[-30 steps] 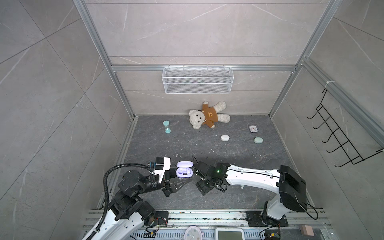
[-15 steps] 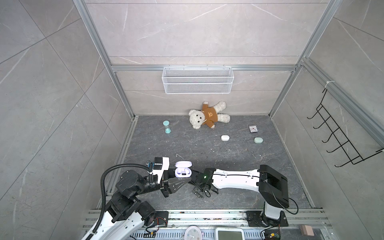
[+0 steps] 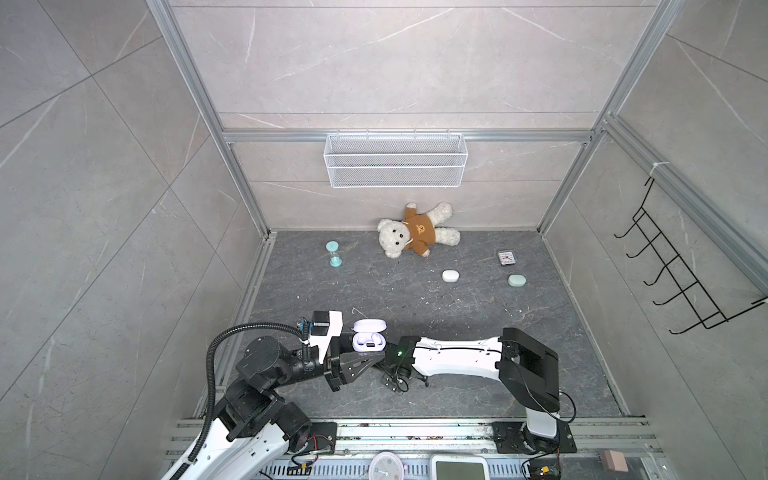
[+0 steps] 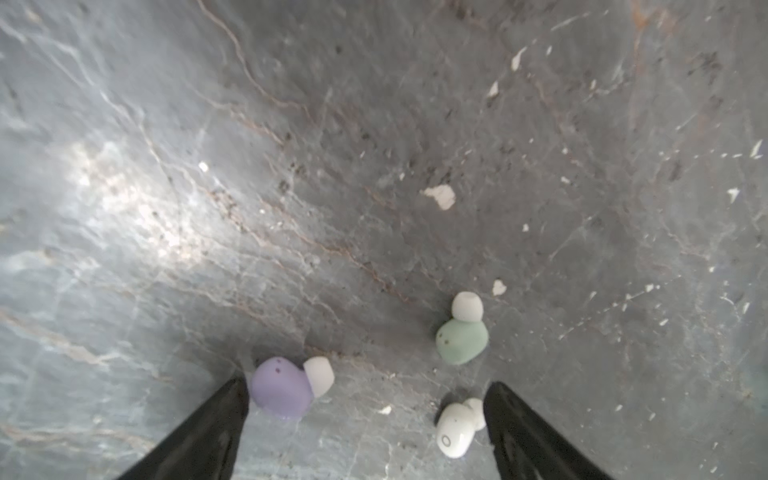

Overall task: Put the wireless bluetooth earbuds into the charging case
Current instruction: 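Move the right gripper over the second lavender earbud near the robot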

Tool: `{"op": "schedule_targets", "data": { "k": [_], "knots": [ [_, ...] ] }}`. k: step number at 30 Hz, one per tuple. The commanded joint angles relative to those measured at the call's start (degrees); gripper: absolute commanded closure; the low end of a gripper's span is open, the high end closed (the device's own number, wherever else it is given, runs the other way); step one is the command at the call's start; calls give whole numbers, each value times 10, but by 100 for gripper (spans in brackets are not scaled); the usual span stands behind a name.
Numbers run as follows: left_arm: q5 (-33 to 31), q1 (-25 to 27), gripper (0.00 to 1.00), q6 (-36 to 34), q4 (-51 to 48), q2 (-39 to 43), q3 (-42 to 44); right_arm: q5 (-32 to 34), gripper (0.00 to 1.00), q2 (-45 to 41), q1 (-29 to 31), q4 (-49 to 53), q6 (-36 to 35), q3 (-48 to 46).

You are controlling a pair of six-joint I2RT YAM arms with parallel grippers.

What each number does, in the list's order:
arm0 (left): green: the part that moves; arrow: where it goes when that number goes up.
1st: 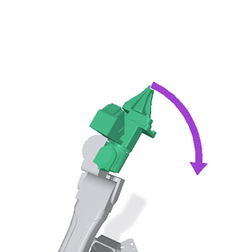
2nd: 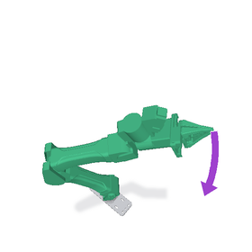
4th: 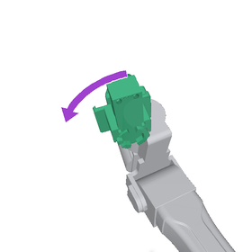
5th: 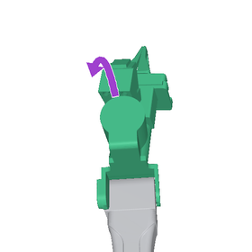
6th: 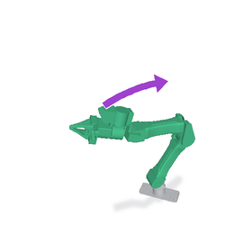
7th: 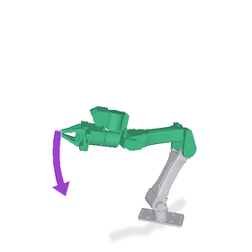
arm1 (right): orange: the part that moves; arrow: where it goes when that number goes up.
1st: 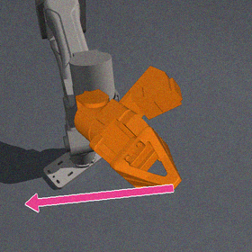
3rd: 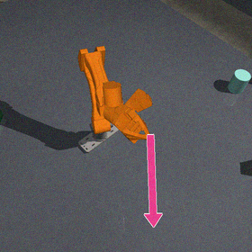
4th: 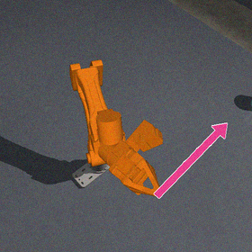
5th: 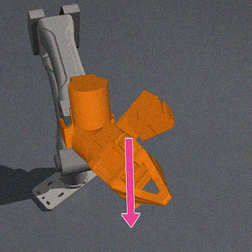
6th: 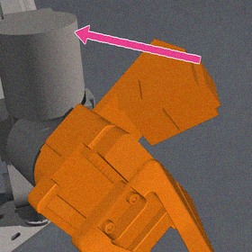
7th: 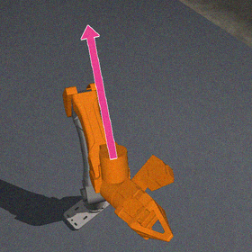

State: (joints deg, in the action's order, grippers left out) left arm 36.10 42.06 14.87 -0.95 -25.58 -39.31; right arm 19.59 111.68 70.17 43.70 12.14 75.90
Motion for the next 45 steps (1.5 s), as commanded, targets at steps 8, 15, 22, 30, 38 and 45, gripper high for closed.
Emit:
{"op": "schedule_targets", "data": {
  "k": [8,15,22,30,38,45],
  "knots": [
    [2,-1,85,-3,42,-10,-13,26,7,22,-10,15,1,19],
    [3,-1,85,-2,45,-13,-15,26,7,23,-28,10,7,25],
    [3,-1,85,-1,46,-14,-15,19,6,30,-47,6,16,32],
    [2,-1,85,1,50,-16,-11,-32,6,10,-66,15,46,50],
    [1,-1,85,1,46,-15,-15,-158,15,-14,-78,43,143,78],
    [2,-1,85,1,44,-8,-14,-226,35,-37,-96,4,211,45]
  ]
}}
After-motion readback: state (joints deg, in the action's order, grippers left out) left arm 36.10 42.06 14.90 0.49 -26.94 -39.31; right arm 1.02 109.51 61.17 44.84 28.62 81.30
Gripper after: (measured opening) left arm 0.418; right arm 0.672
